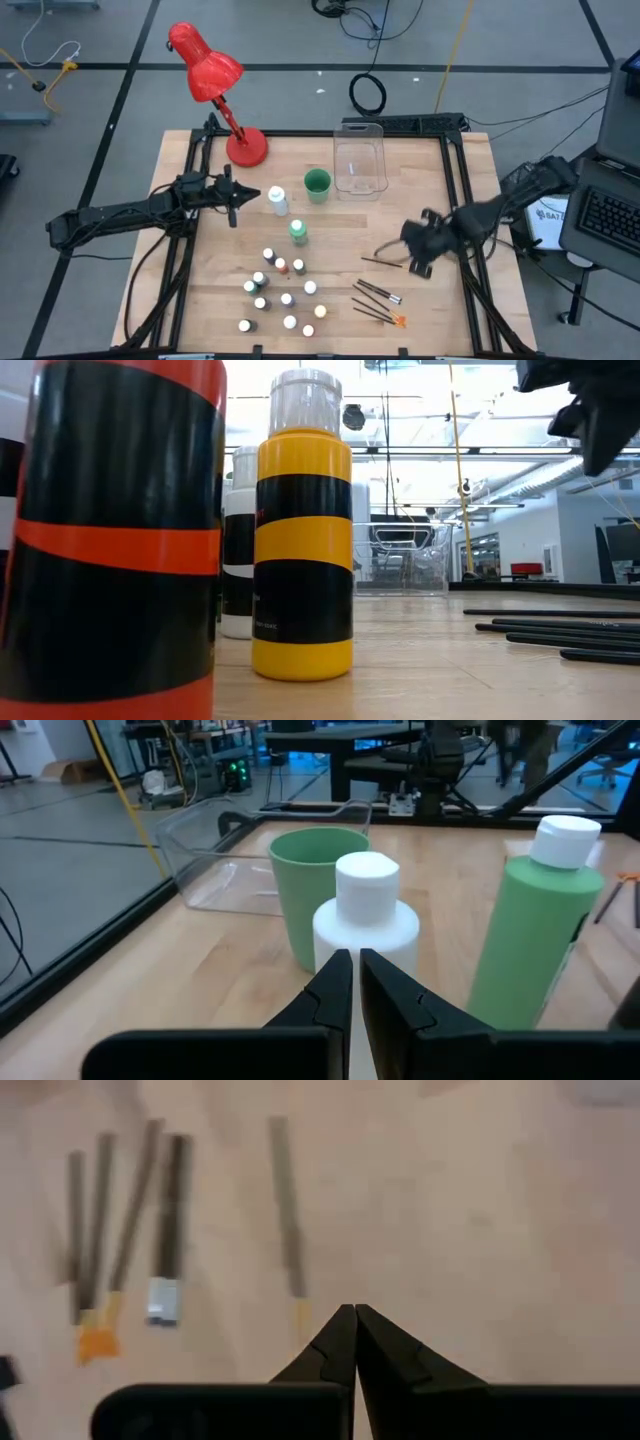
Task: Pick & Place Paint Supplies
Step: Put the orange paint brush into the green cup
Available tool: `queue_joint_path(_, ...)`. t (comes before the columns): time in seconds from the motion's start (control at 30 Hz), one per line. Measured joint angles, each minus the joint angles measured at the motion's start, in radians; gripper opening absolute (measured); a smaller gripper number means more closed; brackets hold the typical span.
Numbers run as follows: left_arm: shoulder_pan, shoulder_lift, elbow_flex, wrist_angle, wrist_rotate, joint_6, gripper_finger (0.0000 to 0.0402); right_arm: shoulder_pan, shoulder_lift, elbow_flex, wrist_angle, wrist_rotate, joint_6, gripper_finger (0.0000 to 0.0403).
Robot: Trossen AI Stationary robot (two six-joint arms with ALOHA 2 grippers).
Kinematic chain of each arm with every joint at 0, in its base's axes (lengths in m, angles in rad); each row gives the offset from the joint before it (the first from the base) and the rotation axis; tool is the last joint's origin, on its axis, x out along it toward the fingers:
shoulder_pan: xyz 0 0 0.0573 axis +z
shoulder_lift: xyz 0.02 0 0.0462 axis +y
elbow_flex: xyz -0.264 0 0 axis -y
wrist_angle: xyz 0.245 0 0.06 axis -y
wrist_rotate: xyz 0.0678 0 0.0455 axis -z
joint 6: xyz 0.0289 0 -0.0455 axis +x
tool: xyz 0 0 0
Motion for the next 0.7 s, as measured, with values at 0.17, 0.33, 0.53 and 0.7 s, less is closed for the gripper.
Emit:
queue_joint_path(0.17,0.000,0.000,0.000,0.004,0.001,-0.005,0.0026,0.078,0.150,0.000,0.079,-0.071,0.050,0.0060)
queue_joint_path(0.33,0.000,0.000,0.000,-0.004,0.003,-0.030,0.0026,0.112,0.269,0.000,0.058,-0.151,0.084,0.0128)
queue_joint_path(0.53,0.000,0.000,0.000,-0.004,0.003,-0.018,0.0026,0.125,0.380,0.000,0.006,-0.104,0.044,0.0160)
queue_joint_path(0.7,0.000,0.000,0.000,0.001,0.003,-0.003,0.0026,0.118,0.434,0.000,-0.003,-0.077,0.015,0.0159)
